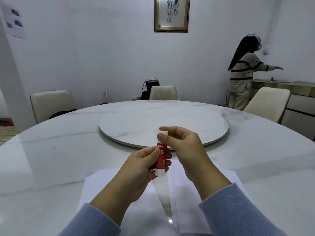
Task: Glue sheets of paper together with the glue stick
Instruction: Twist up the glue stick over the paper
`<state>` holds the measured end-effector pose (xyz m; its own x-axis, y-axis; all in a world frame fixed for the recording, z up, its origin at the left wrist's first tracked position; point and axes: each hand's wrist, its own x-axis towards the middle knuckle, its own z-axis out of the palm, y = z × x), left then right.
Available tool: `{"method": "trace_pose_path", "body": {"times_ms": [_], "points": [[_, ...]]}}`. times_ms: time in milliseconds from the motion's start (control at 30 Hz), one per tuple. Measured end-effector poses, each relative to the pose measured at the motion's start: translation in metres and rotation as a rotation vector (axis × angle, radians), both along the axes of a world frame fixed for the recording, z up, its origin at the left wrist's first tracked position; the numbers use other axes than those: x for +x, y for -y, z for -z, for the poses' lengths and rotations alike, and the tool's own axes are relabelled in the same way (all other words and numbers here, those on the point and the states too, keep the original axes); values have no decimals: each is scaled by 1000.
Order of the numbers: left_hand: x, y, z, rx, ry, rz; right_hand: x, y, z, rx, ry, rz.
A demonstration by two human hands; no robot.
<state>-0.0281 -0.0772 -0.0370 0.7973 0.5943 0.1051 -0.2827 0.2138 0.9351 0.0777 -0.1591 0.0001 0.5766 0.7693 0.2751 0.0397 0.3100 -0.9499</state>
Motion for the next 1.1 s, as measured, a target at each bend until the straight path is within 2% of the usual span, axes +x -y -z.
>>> {"method": "trace_pose_path", "body": {"times_ms": [233,300,433,533,600,833,1100], "points": [[-5,-8,-1,0,11,28,14,-11,-15,204,-137,137],[-7,-12,-3,-36,83,-35,23,-15,-15,87,-39,205],[-8,-19,-5,-57,168,-165,34,-31,7,-292,295,295],[-7,-20,-4,-58,169,-189,39,-42,26,-435,502,321],[-7,-20,-3,-64,170,-199,42,-48,36,-474,581,325],[-6,-24,0,-89,159,-230,42,-59,60,-540,663,340],[-3,-27,1,-78,141,-259,39,-54,49,-473,674,397]]}}
